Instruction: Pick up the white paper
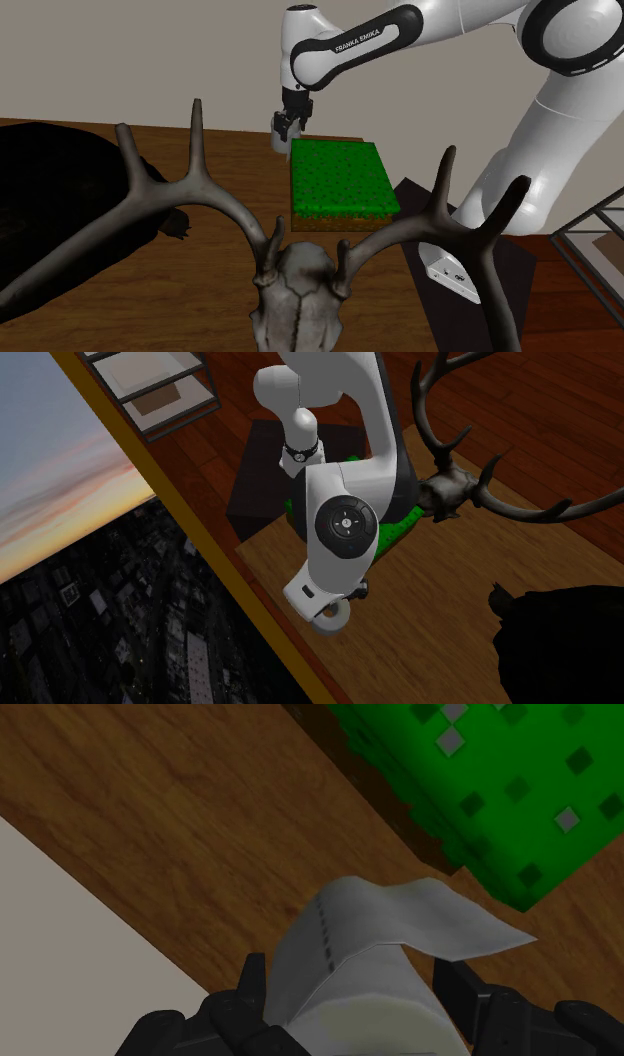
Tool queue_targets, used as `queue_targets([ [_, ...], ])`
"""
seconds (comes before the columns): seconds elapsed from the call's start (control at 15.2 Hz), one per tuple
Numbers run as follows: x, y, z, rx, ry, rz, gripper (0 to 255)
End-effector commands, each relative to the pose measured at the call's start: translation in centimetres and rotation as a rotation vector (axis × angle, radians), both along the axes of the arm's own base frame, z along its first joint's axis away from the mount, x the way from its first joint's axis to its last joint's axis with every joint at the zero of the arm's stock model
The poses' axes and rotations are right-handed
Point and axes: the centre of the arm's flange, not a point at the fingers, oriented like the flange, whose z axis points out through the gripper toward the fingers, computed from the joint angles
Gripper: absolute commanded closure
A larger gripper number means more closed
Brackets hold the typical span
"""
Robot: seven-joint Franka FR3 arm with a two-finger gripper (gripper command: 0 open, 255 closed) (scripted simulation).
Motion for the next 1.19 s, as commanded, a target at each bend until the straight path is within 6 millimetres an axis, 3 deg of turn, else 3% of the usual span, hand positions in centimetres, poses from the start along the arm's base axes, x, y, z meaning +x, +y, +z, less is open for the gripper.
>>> queue_targets([
  [0.0, -0.1, 0.0, -0.1, 0.000, 0.003, 0.000, 255],
  [0.99, -0.1, 0.0, 7.8, 0.000, 0.003, 0.000, 255],
  [1.12, -0.1, 0.0, 7.9, 0.000, 0.003, 0.000, 255],
])
